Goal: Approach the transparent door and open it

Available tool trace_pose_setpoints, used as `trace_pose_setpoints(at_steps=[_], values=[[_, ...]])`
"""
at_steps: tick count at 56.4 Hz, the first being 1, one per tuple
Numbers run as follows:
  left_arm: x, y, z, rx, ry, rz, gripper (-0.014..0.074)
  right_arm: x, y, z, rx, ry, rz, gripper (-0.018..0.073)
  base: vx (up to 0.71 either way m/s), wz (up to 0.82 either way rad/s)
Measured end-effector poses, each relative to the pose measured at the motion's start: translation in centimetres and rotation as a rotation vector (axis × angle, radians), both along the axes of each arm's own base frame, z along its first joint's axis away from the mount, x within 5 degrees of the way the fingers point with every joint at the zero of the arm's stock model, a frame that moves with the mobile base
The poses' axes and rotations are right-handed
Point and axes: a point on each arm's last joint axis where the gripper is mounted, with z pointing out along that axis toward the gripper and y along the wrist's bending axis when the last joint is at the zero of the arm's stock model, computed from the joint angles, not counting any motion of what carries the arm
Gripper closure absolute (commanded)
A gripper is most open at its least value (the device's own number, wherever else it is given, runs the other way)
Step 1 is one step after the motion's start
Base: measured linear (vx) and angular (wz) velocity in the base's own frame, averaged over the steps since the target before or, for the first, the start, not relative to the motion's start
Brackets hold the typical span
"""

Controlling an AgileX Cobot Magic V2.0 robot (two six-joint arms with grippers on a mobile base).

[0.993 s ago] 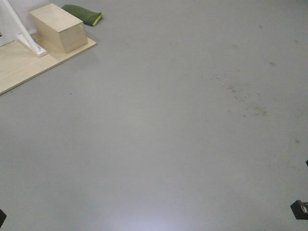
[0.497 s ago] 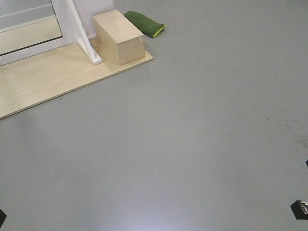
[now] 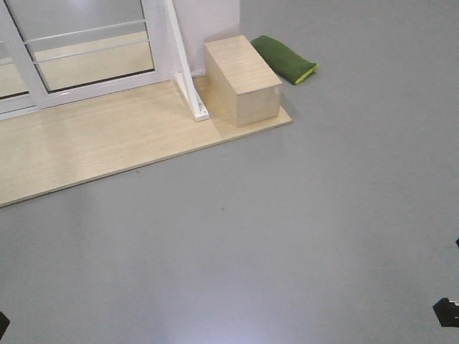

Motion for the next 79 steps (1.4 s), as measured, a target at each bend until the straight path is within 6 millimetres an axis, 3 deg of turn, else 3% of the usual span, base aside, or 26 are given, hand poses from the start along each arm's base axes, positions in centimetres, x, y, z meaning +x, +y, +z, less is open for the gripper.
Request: trace_pose_setpoints(at_steps=[38, 79], values=[[0.00, 0.00, 0.00, 0.000, 0.000, 0.000, 0.0594, 0.00, 0.00, 0.00, 0.000, 0.000, 0.000, 0.0558, 0.59, 0.47], [0.00, 0.00, 0.00, 0.000, 0.000, 0.000, 0.0594, 0.00, 0.00, 0.00, 0.000, 0.000, 0.000, 0.0558, 0.56, 0.09]])
